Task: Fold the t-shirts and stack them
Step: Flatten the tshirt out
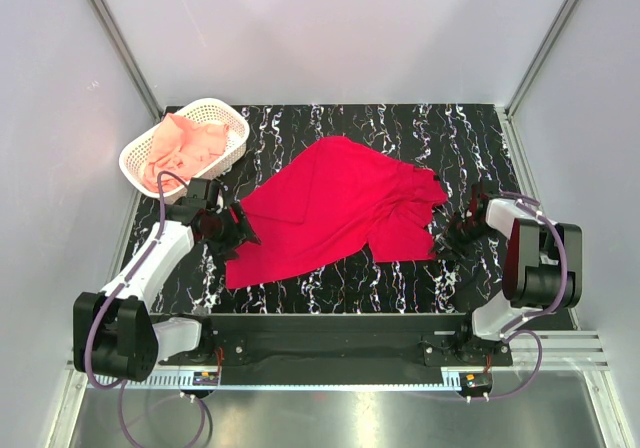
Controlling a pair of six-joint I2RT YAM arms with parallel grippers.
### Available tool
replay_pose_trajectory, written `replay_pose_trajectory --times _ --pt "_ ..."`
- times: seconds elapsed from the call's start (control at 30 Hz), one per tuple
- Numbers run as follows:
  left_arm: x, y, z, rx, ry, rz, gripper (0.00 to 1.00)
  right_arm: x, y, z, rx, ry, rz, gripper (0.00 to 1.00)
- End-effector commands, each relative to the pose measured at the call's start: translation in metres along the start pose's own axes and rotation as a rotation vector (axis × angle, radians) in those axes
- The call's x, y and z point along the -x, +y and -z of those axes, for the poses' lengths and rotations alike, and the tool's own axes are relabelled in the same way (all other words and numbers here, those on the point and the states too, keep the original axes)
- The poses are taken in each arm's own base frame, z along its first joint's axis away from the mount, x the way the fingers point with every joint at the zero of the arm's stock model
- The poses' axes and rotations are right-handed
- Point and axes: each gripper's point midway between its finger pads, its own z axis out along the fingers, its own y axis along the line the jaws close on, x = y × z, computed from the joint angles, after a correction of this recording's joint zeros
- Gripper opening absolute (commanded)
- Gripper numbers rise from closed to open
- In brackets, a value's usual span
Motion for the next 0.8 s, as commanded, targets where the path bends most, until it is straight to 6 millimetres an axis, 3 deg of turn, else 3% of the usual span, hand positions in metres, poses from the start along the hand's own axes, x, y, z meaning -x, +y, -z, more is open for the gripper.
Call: replay_pose_trajectory --times 0.0,0.03,0.13,0.57,0.77 --pt "0.002 0.002 0.001 0.021 -0.021 0.034 0.72 -0.002 -0.001 -0.004 -0.004 0.009 0.007 0.26" --pt "0.003 0.014 0.001 0.082 -0.037 0.058 0.72 -0.003 -0.001 -0.004 -0.002 0.010 0.007 0.13" --pt "0.002 0.035 -0.006 0.158 -0.025 0.153 0.72 -0.003 0.000 -0.003 0.002 0.002 0.006 0.00" --pt "-0.012 0.083 -0.029 0.327 0.001 0.362 0.69 -0.003 0.008 0.003 0.051 -0.019 0.034 0.00" --pt "-0.019 0.097 -0.014 0.385 -0.060 0.409 0.58 -0.003 0.010 0.004 0.063 -0.020 0.042 0.00"
